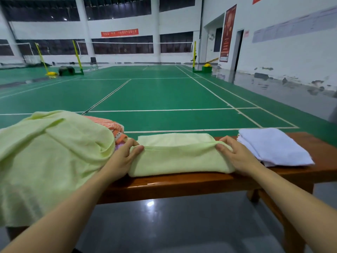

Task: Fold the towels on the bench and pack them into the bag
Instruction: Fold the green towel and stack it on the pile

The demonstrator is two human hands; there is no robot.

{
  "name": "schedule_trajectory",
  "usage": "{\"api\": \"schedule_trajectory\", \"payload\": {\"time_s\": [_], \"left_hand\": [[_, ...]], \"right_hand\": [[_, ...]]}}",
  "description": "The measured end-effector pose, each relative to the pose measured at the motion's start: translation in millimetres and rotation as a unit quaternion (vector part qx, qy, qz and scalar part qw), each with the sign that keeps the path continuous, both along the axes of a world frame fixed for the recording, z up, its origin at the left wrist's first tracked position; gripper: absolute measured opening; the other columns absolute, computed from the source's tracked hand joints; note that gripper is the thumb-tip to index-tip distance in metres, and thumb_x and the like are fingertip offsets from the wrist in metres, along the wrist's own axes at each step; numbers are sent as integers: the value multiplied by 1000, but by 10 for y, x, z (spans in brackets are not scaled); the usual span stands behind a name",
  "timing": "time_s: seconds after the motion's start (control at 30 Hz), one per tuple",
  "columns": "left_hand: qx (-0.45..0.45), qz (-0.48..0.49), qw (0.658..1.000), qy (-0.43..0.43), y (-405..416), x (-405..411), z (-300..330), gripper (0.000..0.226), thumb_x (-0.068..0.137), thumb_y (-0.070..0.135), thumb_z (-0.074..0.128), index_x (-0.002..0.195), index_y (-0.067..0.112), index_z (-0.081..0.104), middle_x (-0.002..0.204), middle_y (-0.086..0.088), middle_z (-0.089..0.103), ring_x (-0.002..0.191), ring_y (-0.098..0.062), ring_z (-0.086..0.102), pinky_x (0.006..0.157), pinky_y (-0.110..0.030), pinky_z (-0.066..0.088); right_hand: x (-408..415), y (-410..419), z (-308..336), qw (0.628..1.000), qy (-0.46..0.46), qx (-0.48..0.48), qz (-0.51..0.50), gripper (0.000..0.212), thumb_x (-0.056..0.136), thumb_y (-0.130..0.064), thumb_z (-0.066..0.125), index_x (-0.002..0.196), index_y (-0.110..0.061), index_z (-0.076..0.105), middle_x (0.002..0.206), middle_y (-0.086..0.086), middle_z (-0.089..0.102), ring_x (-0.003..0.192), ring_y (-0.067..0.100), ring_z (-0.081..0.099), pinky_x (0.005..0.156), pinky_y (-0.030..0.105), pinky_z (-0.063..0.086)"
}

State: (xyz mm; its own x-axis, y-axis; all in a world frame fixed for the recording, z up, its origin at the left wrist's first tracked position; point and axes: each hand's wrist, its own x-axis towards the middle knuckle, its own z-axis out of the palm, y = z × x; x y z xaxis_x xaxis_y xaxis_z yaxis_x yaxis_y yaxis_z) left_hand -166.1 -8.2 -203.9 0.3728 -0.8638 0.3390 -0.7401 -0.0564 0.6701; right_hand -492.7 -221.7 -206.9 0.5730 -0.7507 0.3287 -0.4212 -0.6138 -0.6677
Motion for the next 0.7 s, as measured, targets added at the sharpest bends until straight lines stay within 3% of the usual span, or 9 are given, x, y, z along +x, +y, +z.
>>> {"api": "schedule_trajectory", "payload": {"time_s": [0.1,0.17,0.23,0.37,0.5,0.7], "left_hand": [[30,-7,998,-57,12,34,-21,20,102,39,53,87,26,53,83,7,63,80,6,58,68,-9,38],[41,0,997,-69,-17,34,3,22,100,44,55,85,28,54,82,8,64,79,1,59,68,-19,41],[36,17,997,-68,-105,23,57,23,98,47,56,85,29,57,84,6,66,81,-4,61,73,-30,45],[-6,60,996,-61,-422,41,230,28,96,51,58,86,26,60,79,4,67,77,-13,63,74,-36,49],[21,119,992,-35,-881,179,302,36,94,54,61,89,19,64,88,-2,69,86,-24,64,78,-38,52],[132,216,964,-74,-1275,416,-38,57,94,60,56,116,8,65,116,-18,70,106,-37,64,81,-37,47]], "right_hand": [[-59,-24,24,999,49,14,17,16,98,-42,60,93,-27,61,85,-16,65,83,-4,57,71,14,40],[-70,-46,57,998,57,12,15,16,96,-40,64,91,-25,63,83,-17,66,81,0,58,72,15,41],[-51,-87,115,999,39,12,2,15,95,-37,66,91,-22,64,86,-12,67,79,-1,58,69,13,41],[94,-276,190,998,-17,32,-45,22,93,-40,69,89,-19,64,85,-4,68,77,10,59,69,26,44],[334,-557,149,994,-34,53,-87,24,93,-41,69,90,-17,64,86,-1,69,79,16,61,68,30,45],[714,-996,-151,986,24,43,-158,29,95,-49,62,98,-20,63,95,-1,65,93,24,58,73,32,37]]}}
